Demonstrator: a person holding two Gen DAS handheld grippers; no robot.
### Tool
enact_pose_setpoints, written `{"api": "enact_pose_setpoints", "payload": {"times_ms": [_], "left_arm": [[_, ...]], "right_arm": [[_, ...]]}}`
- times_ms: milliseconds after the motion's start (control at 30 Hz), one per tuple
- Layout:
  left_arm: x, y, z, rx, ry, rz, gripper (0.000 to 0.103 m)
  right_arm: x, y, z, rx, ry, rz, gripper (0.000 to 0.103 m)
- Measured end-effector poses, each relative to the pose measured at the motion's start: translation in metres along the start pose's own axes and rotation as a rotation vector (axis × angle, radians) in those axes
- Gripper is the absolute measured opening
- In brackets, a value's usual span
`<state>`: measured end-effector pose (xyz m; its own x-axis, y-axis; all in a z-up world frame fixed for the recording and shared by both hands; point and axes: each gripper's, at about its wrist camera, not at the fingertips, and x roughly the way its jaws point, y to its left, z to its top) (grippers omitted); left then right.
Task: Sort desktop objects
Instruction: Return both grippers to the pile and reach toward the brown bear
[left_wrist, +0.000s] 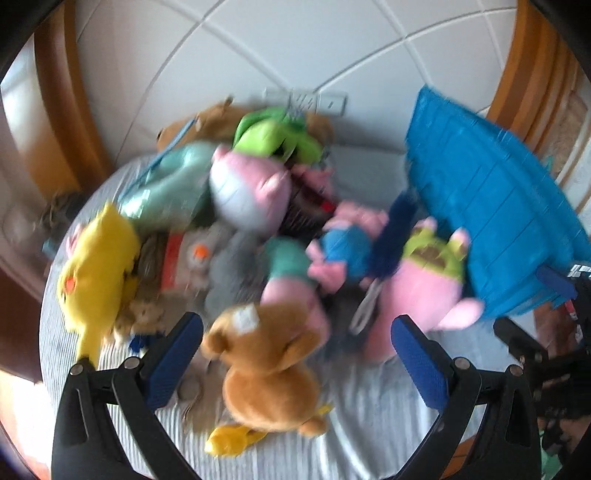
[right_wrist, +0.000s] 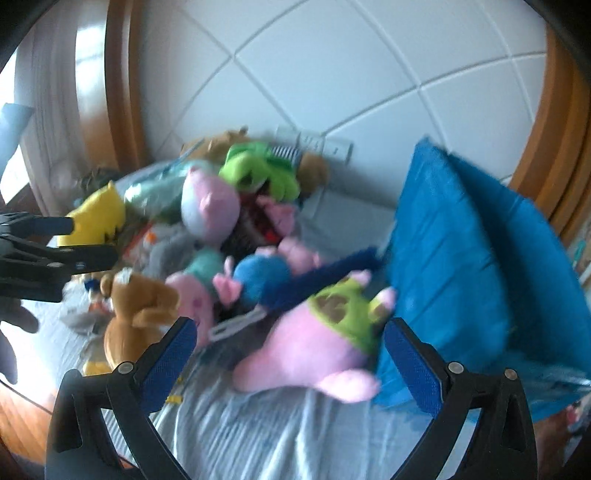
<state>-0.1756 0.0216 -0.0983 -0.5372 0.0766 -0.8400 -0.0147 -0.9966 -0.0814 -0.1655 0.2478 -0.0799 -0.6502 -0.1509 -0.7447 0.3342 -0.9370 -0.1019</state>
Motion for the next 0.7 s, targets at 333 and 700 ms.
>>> {"api": "enact_pose_setpoints", "payload": {"times_ms": [333, 700], "left_arm": [[0.059, 0.042, -0.053, -0.026, 0.164, -0.035, 0.103], [0.127, 0.052, -0.069, -0.049, 0.277, -0.073, 0.103]], "right_arm": [[0.064, 0.034, -0.027, 0.003, 0.118, -0.009, 0.103], [0.117, 0.011, -0.039, 0.105, 0.214, -0.165, 0.103]]}}
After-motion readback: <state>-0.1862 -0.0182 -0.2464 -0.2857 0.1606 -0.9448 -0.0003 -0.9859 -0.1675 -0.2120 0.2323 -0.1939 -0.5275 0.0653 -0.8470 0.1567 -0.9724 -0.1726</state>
